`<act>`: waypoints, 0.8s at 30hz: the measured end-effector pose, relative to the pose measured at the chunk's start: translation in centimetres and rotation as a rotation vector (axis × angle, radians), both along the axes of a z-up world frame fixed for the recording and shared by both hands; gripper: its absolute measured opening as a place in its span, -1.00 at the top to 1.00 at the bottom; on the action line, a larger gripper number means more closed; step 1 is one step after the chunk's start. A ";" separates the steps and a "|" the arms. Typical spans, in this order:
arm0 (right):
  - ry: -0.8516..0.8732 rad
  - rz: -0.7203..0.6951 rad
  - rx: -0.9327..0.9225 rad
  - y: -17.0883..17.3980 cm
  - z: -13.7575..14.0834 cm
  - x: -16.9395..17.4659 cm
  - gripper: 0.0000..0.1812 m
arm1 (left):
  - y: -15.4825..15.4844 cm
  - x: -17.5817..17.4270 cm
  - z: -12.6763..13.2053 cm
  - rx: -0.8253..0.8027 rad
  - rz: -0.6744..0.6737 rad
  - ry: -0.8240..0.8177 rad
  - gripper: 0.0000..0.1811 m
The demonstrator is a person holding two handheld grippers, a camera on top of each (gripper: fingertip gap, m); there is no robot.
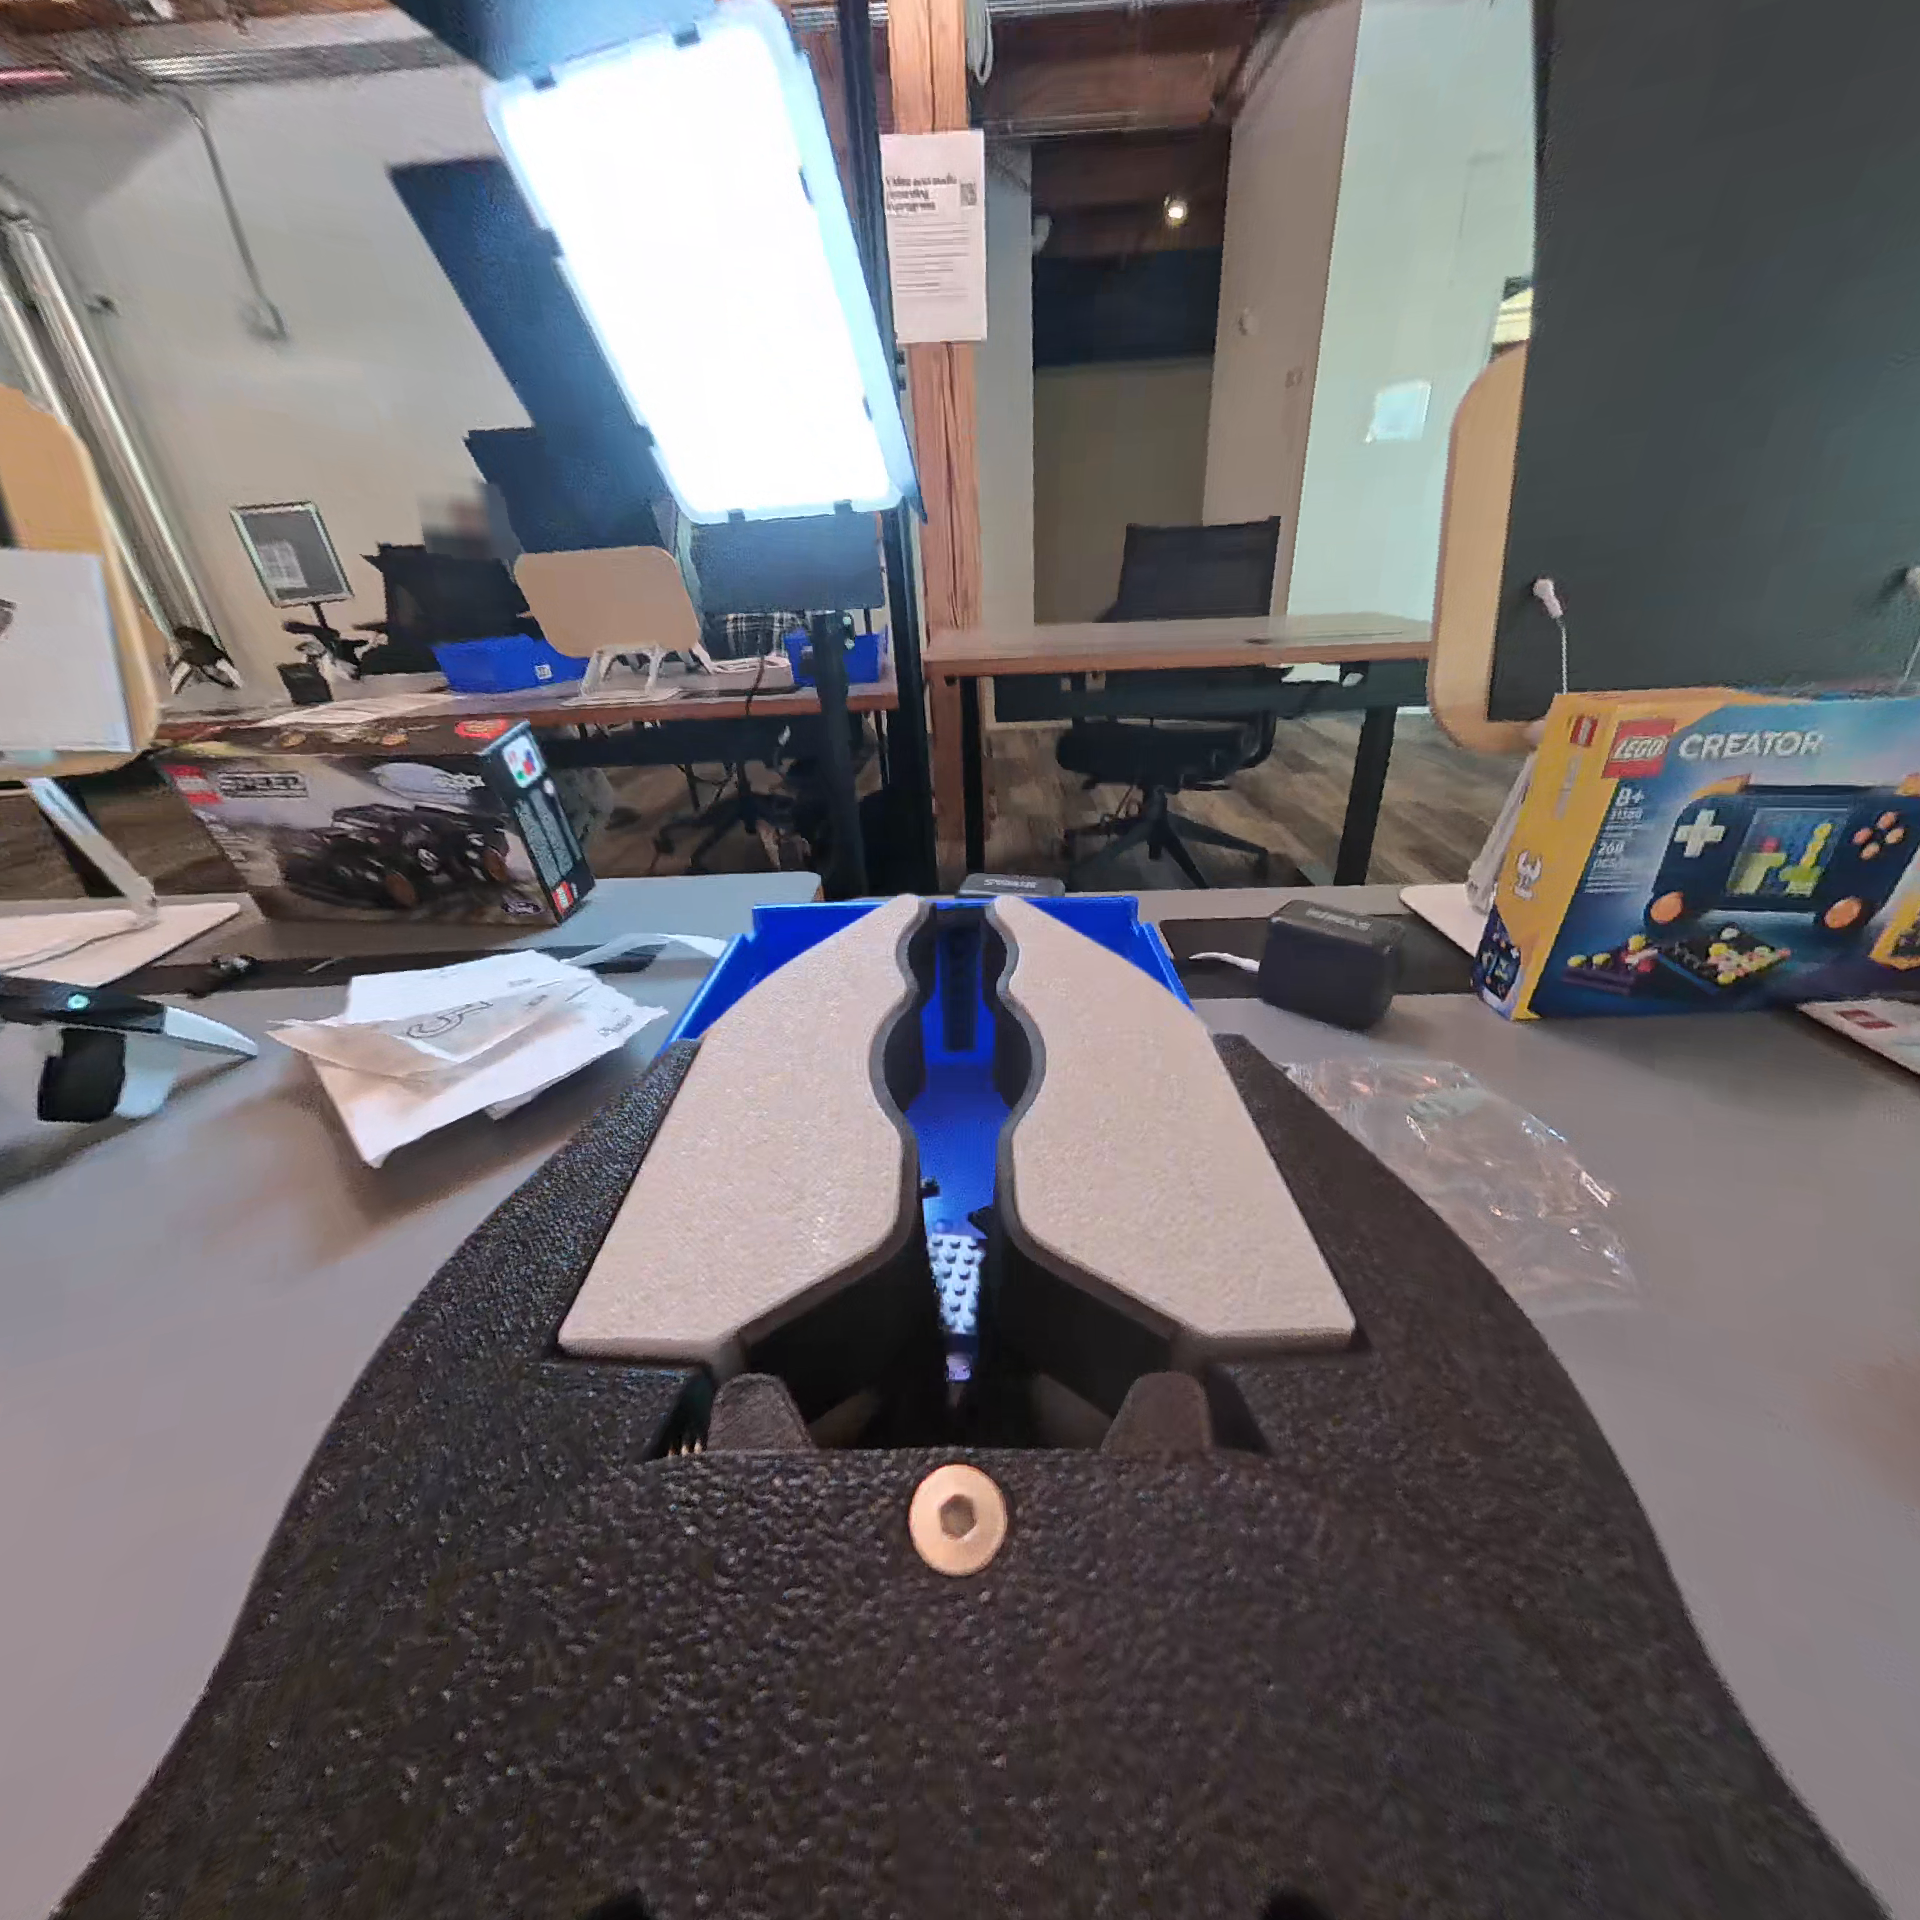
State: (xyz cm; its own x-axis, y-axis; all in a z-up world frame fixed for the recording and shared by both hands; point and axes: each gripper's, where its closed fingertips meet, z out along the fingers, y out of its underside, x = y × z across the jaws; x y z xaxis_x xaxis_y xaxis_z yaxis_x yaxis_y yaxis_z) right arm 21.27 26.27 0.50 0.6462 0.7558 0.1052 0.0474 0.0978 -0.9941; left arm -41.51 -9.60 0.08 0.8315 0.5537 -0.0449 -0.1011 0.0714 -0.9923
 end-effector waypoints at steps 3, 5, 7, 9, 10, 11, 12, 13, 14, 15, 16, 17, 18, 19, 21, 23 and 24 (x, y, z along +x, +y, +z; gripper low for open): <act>0.012 0.005 0.002 0.0 -0.1 -0.3 0.92 | -0.8 0.2 -0.6 -0.008 -0.003 -0.027 0.93; 0.025 0.020 -0.003 0.0 -0.1 -0.6 0.92 | -0.3 0.1 -2.2 -0.062 -0.012 -0.056 0.93; 0.031 0.038 -0.007 0.0 -0.2 -1.3 0.92 | 1.0 -0.1 -4.0 -0.111 -0.037 -0.095 0.93; 0.023 0.052 -0.007 -0.1 -0.3 -1.8 0.92 | 3.0 -0.8 -6.2 -0.179 -0.075 -0.156 0.93; 0.021 0.057 -0.004 -0.1 -0.2 -2.0 0.92 | 3.9 -1.5 -7.9 -0.253 -0.086 -0.217 0.93; 0.022 0.063 -0.002 -0.2 -0.2 -2.1 0.92 | 4.5 -2.3 -9.4 -0.324 -0.084 -0.282 0.92; 0.027 0.070 -0.002 -0.3 -0.1 -2.3 0.92 | 4.9 -2.9 -10.2 -0.369 -0.079 -0.333 0.75; 0.032 0.077 -0.002 -0.5 0.0 -2.4 0.92 | 5.1 -3.4 -10.5 -0.389 -0.071 -0.369 0.53; 0.032 0.082 -0.002 -0.7 0.0 -2.5 0.92 | 5.2 -3.8 -10.3 -0.387 -0.064 -0.386 0.48; 0.025 0.082 -0.002 -0.8 0.0 -2.5 0.92 | 5.2 -3.9 -9.7 -0.366 -0.064 -0.380 0.44; 0.019 0.080 -0.001 -1.0 -0.1 -2.5 0.92 | 5.2 -3.8 -8.9 -0.337 -0.068 -0.364 0.40; 0.023 0.087 0.000 -1.3 0.0 -2.6 0.92 | 5.0 -3.5 -8.0 -0.303 -0.070 -0.341 0.37; 0.043 0.114 0.001 -2.0 0.3 -3.0 0.92 | 4.9 -2.9 -6.7 -0.255 -0.087 -0.301 0.34; 0.068 0.151 0.002 -2.6 0.6 -3.6 0.92 | 4.8 -2.0 -5.6 -0.212 -0.107 -0.257 0.35; 0.102 0.204 0.013 -3.6 1.3 -4.9 0.92 | 4.4 -1.1 -5.1 -0.211 -0.125 -0.231 0.41; 0.137 0.283 0.019 -4.8 1.9 -6.8 0.92 | 4.3 -0.8 -5.3 -0.229 -0.149 -0.268 0.35; 0.173 0.352 0.011 -5.7 2.3 -8.2 0.92 | 4.8 0.6 -4.2 -0.171 -0.230 -0.265 0.37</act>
State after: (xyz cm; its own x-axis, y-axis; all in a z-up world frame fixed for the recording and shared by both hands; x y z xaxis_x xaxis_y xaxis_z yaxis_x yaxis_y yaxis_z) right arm 13.11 20.59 2.77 0.3565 0.9339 0.0268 -0.1587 0.0888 -0.9833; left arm -40.95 -4.85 -4.09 0.9281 0.3549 0.1123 0.1594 -0.1061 -0.9815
